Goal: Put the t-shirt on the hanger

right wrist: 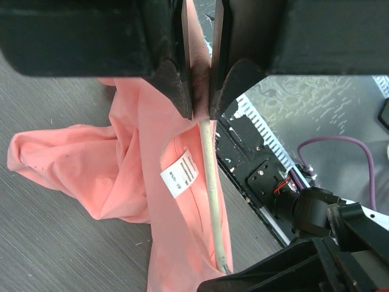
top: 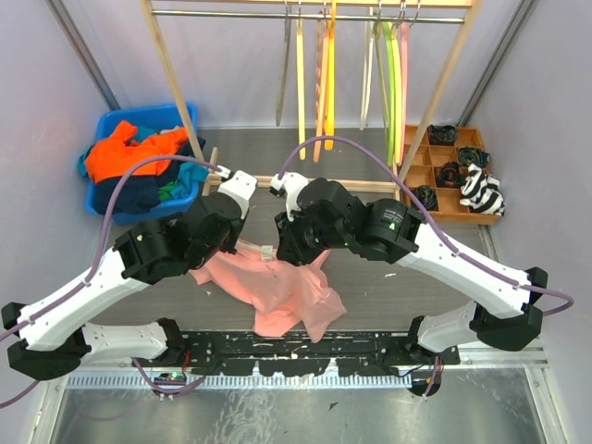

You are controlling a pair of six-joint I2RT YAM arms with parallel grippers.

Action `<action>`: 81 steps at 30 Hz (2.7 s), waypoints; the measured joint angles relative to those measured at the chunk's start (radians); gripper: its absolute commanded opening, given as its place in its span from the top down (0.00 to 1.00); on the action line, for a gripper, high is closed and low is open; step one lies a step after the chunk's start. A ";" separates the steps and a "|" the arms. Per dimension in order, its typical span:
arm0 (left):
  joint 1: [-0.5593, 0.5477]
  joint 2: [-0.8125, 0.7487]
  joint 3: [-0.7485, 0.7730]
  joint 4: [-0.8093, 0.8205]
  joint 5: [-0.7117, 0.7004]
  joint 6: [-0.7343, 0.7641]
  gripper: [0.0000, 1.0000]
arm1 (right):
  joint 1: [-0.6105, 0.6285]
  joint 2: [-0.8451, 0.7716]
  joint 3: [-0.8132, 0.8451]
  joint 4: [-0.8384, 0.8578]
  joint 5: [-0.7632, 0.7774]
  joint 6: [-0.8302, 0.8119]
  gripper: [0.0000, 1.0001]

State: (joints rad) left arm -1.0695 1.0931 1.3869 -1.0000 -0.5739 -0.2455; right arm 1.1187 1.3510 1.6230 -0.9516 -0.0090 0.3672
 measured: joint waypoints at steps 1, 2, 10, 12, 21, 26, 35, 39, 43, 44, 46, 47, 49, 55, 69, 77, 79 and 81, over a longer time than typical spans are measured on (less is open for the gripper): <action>0.000 0.000 0.000 0.000 0.000 0.001 1.00 | 0.001 0.000 0.000 0.002 -0.001 0.000 0.79; 0.000 0.000 0.000 0.000 0.000 0.002 1.00 | 0.003 0.000 0.000 0.002 -0.002 0.000 0.76; 0.000 0.000 0.000 0.000 0.000 0.006 1.00 | 0.004 0.005 0.000 0.009 0.002 -0.003 0.60; 0.000 0.000 0.000 0.000 0.000 0.006 1.00 | 0.004 0.005 0.000 0.010 0.005 -0.003 0.65; 0.000 0.000 0.000 -0.001 -0.001 0.006 1.00 | 0.004 0.004 0.000 0.016 0.012 -0.003 0.65; 0.000 0.000 0.000 -0.001 0.000 0.006 1.00 | 0.004 0.003 0.000 0.017 0.018 -0.002 0.69; 0.000 0.001 0.000 -0.001 0.000 0.006 1.00 | 0.004 -0.019 0.000 0.033 0.029 0.002 0.63; 0.000 0.001 0.000 -0.001 0.000 0.006 1.00 | 0.004 -0.029 0.000 0.040 0.030 0.002 0.62; 0.000 0.002 0.000 0.000 0.000 0.006 1.00 | 0.004 -0.032 0.000 0.041 0.030 0.002 0.63; 0.000 0.002 0.000 -0.001 0.000 0.006 1.00 | 0.004 -0.032 0.000 0.041 0.030 0.002 0.63; 0.000 0.003 0.000 -0.001 0.000 0.006 1.00 | 0.004 -0.032 0.000 0.041 0.029 0.002 0.63; 0.000 0.003 0.000 -0.001 0.000 0.006 1.00 | 0.004 -0.032 0.000 0.041 0.029 0.002 0.63; 0.000 0.003 0.000 -0.001 0.000 0.006 1.00 | 0.004 -0.032 -0.003 0.041 0.027 0.002 0.63; 0.000 0.003 0.000 -0.001 0.000 0.006 1.00 | 0.004 -0.032 -0.015 0.041 0.019 0.002 0.77; 0.000 0.009 0.000 -0.001 -0.001 0.006 1.00 | 0.004 -0.031 -0.015 0.043 0.011 0.001 0.99; 0.000 0.018 0.001 -0.001 -0.004 0.009 1.00 | 0.004 -0.029 0.005 0.084 0.007 0.001 0.99; 0.000 0.018 0.001 -0.001 -0.004 0.009 1.00 | 0.004 -0.029 0.013 0.099 0.007 0.001 0.99; 0.000 0.018 0.003 -0.003 -0.004 0.010 1.00 | 0.004 -0.029 0.023 0.117 0.007 0.000 0.99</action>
State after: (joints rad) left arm -1.0695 1.1114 1.3895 -1.0027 -0.5781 -0.2359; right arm 1.1229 1.3220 1.6463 -0.8341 -0.0021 0.3676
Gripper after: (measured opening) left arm 0.022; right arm 0.032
